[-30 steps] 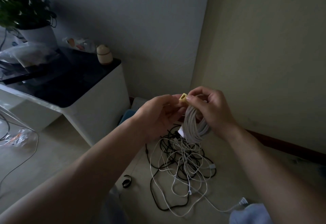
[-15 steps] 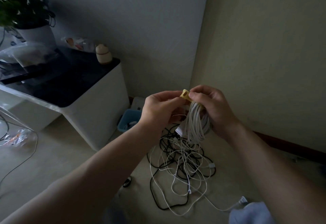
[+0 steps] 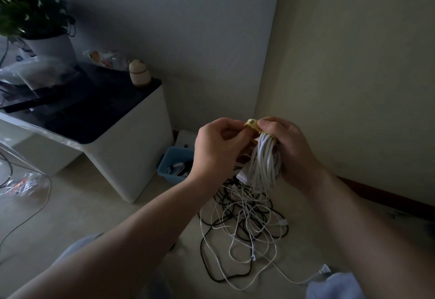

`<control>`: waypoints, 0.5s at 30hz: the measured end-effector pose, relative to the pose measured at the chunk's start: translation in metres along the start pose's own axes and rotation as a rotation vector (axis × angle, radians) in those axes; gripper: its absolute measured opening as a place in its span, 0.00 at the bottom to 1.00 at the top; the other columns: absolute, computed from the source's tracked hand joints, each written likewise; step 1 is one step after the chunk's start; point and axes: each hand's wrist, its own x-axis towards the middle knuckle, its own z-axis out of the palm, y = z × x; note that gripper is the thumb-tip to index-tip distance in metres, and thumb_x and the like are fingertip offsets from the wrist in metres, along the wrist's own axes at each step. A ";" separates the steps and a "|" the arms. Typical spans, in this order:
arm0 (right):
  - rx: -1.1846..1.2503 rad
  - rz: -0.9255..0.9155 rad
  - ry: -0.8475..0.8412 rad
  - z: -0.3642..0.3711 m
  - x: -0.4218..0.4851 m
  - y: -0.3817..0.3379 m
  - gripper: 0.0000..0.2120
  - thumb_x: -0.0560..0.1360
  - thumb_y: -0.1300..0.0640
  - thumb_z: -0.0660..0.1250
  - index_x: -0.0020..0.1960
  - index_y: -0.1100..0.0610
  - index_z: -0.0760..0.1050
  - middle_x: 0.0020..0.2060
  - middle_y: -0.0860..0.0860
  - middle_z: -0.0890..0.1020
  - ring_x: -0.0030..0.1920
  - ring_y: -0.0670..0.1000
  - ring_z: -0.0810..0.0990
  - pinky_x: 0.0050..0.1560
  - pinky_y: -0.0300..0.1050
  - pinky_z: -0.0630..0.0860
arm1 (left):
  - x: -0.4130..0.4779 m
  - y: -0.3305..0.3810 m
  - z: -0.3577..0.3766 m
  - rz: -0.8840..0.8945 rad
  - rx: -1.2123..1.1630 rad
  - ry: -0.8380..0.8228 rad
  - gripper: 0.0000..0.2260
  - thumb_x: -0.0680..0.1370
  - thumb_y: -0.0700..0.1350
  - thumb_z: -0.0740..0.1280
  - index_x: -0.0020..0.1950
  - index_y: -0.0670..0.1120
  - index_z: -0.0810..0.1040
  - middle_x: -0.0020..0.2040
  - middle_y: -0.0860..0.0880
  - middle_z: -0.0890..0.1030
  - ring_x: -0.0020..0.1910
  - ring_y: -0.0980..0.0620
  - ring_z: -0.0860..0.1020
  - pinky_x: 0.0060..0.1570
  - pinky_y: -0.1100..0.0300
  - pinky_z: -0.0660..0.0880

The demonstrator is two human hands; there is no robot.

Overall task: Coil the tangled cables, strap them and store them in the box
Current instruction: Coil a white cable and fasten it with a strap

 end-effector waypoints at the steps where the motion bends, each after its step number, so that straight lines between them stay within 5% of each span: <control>1: 0.014 0.004 -0.010 0.000 0.000 0.000 0.09 0.76 0.55 0.66 0.41 0.61 0.77 0.39 0.62 0.74 0.40 0.60 0.74 0.42 0.51 0.75 | 0.000 0.000 0.000 -0.007 -0.032 -0.009 0.05 0.76 0.42 0.75 0.48 0.43 0.83 0.40 0.46 0.87 0.40 0.47 0.86 0.40 0.57 0.83; 5: 0.111 0.071 -0.080 -0.001 -0.001 -0.001 0.13 0.78 0.53 0.63 0.43 0.61 0.76 0.35 0.59 0.76 0.38 0.55 0.76 0.43 0.50 0.76 | 0.001 0.002 -0.004 -0.089 -0.176 -0.075 0.05 0.74 0.41 0.76 0.48 0.43 0.84 0.43 0.42 0.86 0.41 0.46 0.86 0.40 0.58 0.81; 9: 0.164 0.126 -0.118 0.003 -0.004 -0.004 0.29 0.78 0.50 0.63 0.58 0.79 0.65 0.49 0.82 0.65 0.51 0.66 0.66 0.54 0.63 0.64 | 0.003 0.001 -0.004 -0.165 -0.344 -0.178 0.10 0.69 0.44 0.78 0.47 0.42 0.84 0.41 0.44 0.85 0.37 0.50 0.83 0.36 0.62 0.79; 12: 0.165 0.139 -0.129 0.005 -0.005 -0.007 0.22 0.79 0.51 0.62 0.56 0.72 0.68 0.52 0.71 0.68 0.55 0.65 0.64 0.56 0.64 0.62 | 0.005 -0.001 -0.004 -0.182 -0.405 -0.224 0.13 0.65 0.45 0.80 0.46 0.44 0.83 0.42 0.43 0.84 0.38 0.50 0.83 0.37 0.61 0.80; 15: 0.131 0.133 -0.151 0.003 -0.004 -0.004 0.28 0.79 0.52 0.61 0.63 0.77 0.66 0.55 0.78 0.68 0.57 0.68 0.67 0.62 0.73 0.64 | 0.007 -0.002 -0.006 -0.177 -0.410 -0.244 0.16 0.63 0.47 0.81 0.47 0.46 0.83 0.46 0.42 0.85 0.42 0.48 0.84 0.41 0.59 0.81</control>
